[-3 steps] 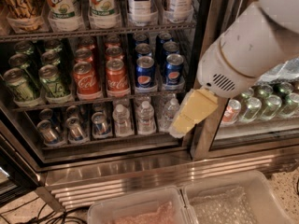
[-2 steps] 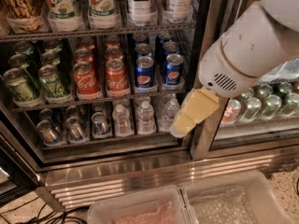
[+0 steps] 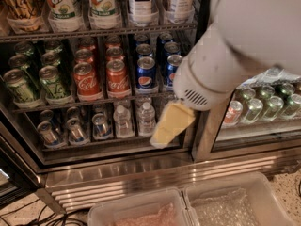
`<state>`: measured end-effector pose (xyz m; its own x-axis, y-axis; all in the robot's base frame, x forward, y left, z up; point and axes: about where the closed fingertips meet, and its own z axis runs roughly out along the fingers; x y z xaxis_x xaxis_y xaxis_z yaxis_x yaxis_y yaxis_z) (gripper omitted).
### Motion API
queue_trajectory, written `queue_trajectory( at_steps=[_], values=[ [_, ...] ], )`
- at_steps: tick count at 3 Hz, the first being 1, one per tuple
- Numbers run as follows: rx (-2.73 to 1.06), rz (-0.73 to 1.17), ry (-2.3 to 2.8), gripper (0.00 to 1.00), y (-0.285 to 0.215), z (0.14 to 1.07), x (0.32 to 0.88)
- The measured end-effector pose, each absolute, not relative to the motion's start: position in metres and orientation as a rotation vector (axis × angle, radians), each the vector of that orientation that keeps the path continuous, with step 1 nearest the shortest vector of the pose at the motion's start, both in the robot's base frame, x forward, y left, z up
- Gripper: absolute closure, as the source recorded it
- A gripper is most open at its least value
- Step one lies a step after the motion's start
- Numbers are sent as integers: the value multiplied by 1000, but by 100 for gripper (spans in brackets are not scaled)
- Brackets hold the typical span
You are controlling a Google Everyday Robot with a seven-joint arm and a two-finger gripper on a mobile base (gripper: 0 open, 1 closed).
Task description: Pick orange can from top shelf of fridge
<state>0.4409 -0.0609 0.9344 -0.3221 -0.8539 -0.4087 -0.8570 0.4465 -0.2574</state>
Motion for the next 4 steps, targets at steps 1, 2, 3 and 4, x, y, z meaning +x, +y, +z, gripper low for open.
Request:
queue_trajectory(
  at_steps=[1,2,3,4],
  values=[
    [-1367,-13,2138,0,-16,922,463],
    [-1303,15,2101,0,7,921,485],
    [-1299,130,2109,0,19,914,500],
    [-1298,149,2109,0,22,914,499]
  ],
)
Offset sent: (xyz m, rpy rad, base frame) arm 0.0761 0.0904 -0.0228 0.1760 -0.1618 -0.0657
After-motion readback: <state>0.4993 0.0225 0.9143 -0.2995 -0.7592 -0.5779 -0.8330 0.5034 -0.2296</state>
